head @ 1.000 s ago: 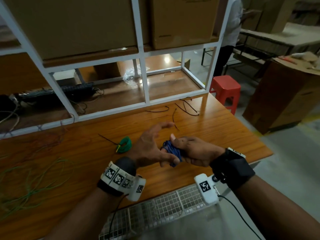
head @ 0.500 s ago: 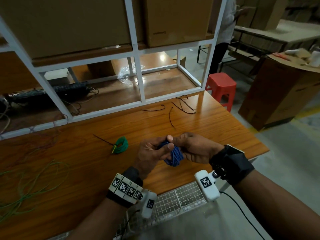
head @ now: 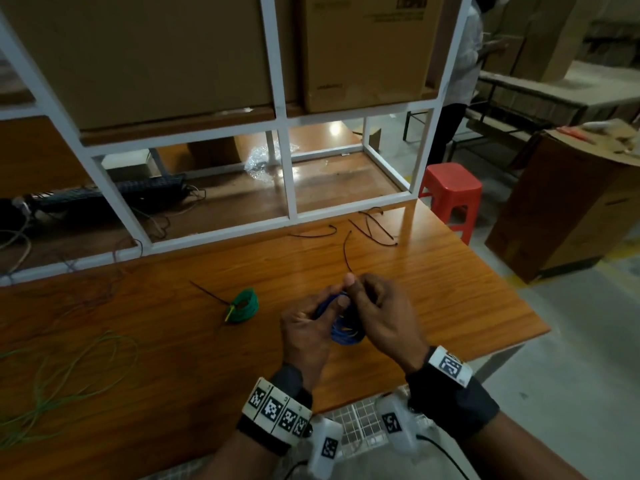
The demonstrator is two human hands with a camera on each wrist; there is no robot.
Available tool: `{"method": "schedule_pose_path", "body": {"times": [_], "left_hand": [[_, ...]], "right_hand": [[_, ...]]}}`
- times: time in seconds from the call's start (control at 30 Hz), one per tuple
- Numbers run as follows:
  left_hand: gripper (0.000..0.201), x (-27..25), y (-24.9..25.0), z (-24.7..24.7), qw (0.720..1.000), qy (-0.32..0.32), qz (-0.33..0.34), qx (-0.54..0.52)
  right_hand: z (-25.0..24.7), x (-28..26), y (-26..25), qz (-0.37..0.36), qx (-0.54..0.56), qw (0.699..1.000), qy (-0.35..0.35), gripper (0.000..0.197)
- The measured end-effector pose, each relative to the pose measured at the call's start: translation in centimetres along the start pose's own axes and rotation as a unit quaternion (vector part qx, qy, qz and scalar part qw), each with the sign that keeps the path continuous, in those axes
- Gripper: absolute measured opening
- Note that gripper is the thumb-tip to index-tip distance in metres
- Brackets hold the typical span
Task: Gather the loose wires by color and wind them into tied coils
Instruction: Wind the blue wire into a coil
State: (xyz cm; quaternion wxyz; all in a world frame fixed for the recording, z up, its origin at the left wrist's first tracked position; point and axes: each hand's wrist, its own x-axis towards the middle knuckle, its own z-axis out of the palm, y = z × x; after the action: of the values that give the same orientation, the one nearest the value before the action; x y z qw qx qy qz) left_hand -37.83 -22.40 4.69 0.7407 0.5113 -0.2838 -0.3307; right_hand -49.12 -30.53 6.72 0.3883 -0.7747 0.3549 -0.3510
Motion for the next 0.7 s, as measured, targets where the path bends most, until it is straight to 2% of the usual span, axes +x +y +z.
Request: {"method": "schedule_pose_path", "body": {"times": [0.07, 0.2, 0.27, 0.33, 0.43, 0.53, 0.63, 0.7], "left_hand": [[0.027, 0.3, 0.0, 0.1, 1.0, 0.013, 0.009, 0.001], [0.02, 0.6, 0.0, 0.2, 0.997, 0.071, -0.017, -0.006], [0.016, 0.6, -0.1, 0.3, 0.996, 0.082, -0.022, -0.001], [0.015, 0.5, 0.2, 0.2, 0.995, 0.081, -0.054, -0.012], [0.017, 0.6, 1.7, -0.9, 0.991, 0.038, -0.13, 0.022], [0.026, 1.9, 3.6, -3.2, 0.98, -0.019, -0.167, 0.104], [0.034, 4.4, 5.0, -6.1, 0.959, -0.102, -0.232, 0.128], [0.034, 6.0, 5.9, -7.8, 0.938, -0.165, -0.274, 0.131]], "right_hand": [[-0.2, -1.0, 0.4, -0.035, 0.003, 0.999, -0.027, 0.031], [-0.2, -2.4, 1.8, -0.108, -0.007, 0.994, -0.007, 0.043], [-0.3, -2.1, 2.2, -0.085, 0.051, 0.995, -0.004, 0.039], [-0.4, -1.8, 2.4, -0.056, 0.096, 0.994, -0.015, 0.032], [-0.5, -1.1, 2.5, -0.058, 0.09, 0.994, -0.039, 0.026], [-0.1, -0.1, 2.8, -0.036, 0.076, 0.992, -0.092, 0.027], [1.1, 1.3, 2.1, -0.037, 0.05, 0.986, -0.156, 0.03], [2.0, 2.5, 0.9, -0.053, 0.051, 0.978, -0.194, 0.026]]}}
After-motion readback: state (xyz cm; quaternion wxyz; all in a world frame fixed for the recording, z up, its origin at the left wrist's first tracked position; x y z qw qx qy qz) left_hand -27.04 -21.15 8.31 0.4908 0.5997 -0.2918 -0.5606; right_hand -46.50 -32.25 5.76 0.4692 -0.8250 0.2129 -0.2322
